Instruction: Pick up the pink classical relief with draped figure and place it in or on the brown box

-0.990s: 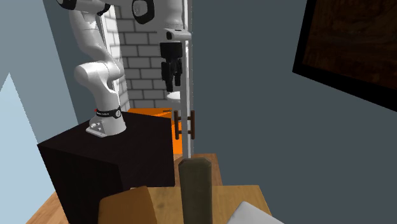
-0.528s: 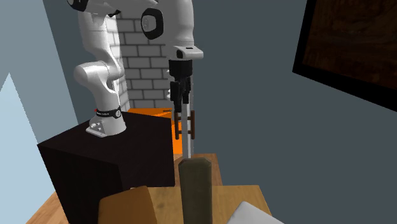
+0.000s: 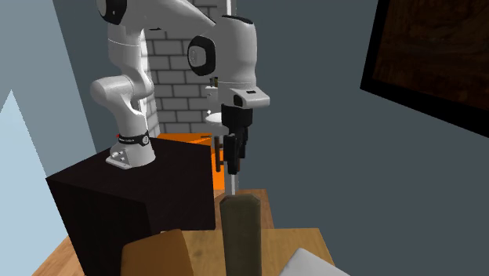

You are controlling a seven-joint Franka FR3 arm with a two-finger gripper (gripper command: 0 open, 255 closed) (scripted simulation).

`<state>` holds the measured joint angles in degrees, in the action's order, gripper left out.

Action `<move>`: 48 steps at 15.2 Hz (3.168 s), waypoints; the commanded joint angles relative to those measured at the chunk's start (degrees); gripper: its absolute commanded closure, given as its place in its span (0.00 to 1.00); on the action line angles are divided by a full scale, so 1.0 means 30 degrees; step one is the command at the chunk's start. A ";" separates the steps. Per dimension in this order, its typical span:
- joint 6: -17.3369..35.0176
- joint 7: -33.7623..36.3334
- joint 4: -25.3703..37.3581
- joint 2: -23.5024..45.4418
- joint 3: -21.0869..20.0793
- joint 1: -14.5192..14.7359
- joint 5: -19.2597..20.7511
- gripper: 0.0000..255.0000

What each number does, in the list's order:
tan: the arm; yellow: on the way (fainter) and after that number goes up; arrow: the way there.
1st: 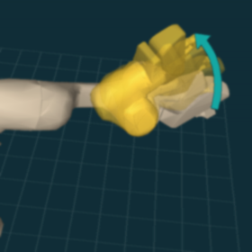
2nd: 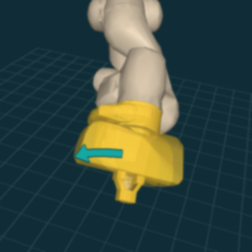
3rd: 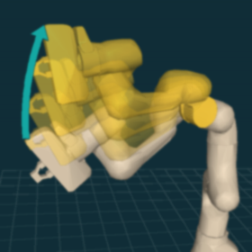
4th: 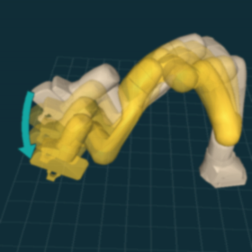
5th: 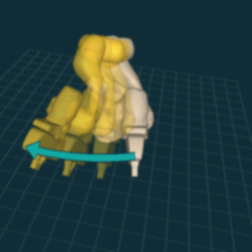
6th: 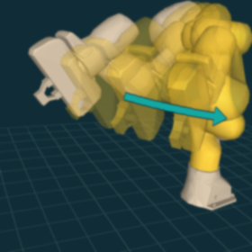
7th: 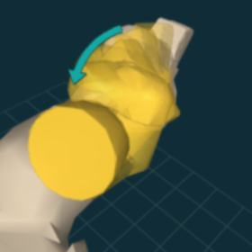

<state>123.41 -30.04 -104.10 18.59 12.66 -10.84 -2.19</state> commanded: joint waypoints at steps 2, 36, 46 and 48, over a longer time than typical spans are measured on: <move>-0.0153 -0.0574 0.2187 0.2128 0.0027 -0.0554 -0.0381 0.00; -0.0197 -0.0912 0.3690 0.3622 -0.0008 -0.0974 -0.0623 1.00; -0.2297 -0.0840 0.4820 0.2632 0.0124 -0.0913 -0.0394 1.00; -0.2737 -0.0830 0.5106 0.2476 0.0145 -0.0908 -0.0357 1.00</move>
<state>115.89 -32.41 -89.36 26.22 13.03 -13.46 -3.29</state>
